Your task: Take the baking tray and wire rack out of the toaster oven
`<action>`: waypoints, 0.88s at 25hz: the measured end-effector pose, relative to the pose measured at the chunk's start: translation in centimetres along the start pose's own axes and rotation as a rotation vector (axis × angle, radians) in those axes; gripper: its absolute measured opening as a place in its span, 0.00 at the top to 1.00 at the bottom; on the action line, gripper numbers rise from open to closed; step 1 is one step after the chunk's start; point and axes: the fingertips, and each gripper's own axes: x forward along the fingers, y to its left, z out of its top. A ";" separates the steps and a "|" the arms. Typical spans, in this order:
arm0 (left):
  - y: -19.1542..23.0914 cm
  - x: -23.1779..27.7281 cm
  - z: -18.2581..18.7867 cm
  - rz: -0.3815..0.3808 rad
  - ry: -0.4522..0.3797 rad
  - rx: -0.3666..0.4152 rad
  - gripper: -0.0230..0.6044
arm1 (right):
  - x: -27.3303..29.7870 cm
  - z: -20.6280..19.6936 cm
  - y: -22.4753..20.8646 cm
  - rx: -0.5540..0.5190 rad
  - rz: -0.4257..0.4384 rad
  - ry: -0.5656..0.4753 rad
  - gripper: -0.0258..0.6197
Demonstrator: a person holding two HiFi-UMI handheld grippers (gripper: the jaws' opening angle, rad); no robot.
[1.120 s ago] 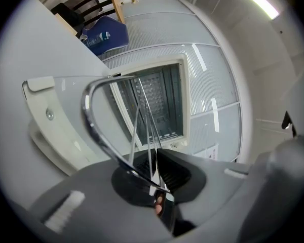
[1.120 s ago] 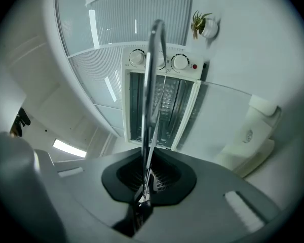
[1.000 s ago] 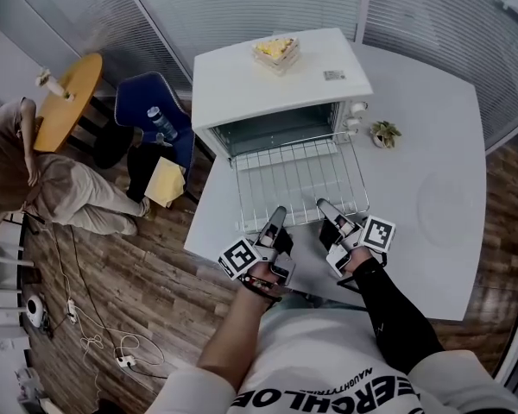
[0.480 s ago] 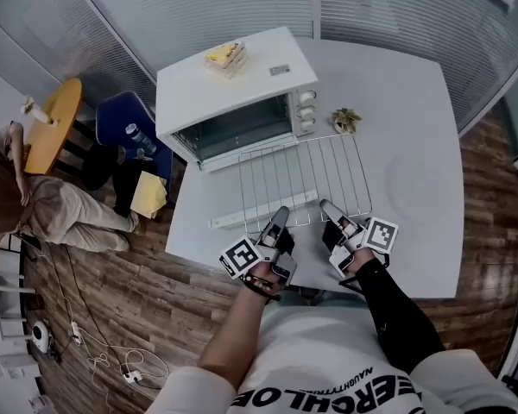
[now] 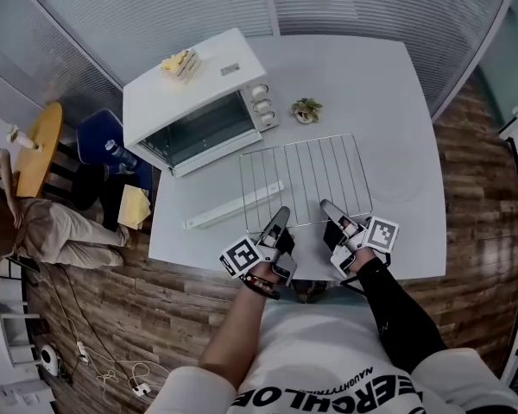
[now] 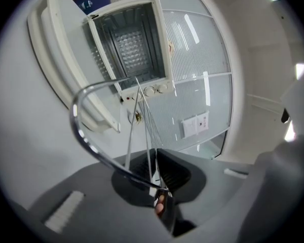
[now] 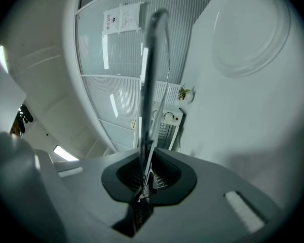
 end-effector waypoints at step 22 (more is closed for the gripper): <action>1.6 -1.5 -11.1 0.023 0.248 -0.040 0.86 | -11.5 -3.1 -3.1 0.034 -0.144 -0.110 0.95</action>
